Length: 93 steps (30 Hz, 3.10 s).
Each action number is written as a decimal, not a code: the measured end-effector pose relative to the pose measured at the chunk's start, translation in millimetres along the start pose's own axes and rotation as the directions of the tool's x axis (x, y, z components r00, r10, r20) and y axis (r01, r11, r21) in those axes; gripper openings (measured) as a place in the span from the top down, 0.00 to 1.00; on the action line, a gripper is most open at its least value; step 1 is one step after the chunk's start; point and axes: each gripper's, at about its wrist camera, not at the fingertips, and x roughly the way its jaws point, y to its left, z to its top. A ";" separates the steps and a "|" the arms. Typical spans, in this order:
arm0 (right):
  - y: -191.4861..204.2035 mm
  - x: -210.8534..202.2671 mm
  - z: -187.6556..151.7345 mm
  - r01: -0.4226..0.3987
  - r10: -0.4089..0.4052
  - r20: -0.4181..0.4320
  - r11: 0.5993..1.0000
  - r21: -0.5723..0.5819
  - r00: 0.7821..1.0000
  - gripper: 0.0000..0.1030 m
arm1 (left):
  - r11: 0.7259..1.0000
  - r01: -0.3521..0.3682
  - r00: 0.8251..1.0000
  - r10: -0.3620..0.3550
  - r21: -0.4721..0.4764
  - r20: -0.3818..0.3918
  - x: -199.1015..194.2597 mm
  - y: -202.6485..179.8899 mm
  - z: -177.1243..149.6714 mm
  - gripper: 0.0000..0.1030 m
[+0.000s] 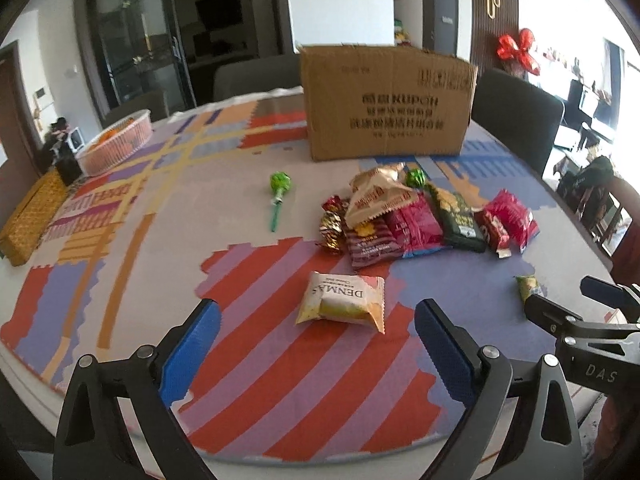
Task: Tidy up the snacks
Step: 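Move both grippers toward the snacks in front of the box, then grasp the yellow-green biscuit packet with the right gripper while the left grasps the white DENMA bag, then carry both packets over the cardboard box and open both grippers to drop them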
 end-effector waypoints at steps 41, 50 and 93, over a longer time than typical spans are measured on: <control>-2.0 37.9 12.2 -0.056 0.054 -0.080 0.998 -0.024 0.995 0.78 | 0.996 0.075 0.987 -0.067 0.046 -0.144 52.9 -29.4 13.5 0.56; -0.7 28.5 19.9 -0.135 0.133 -0.047 0.990 -0.041 0.990 0.78 | 0.998 0.044 0.992 -0.039 0.045 -0.119 35.1 -37.1 27.5 0.56; 15.1 -18.1 276.7 -0.200 0.243 0.323 0.966 -0.162 0.915 0.78 | 0.981 0.126 0.948 -0.163 0.146 0.275 9.0 -16.5 276.3 0.56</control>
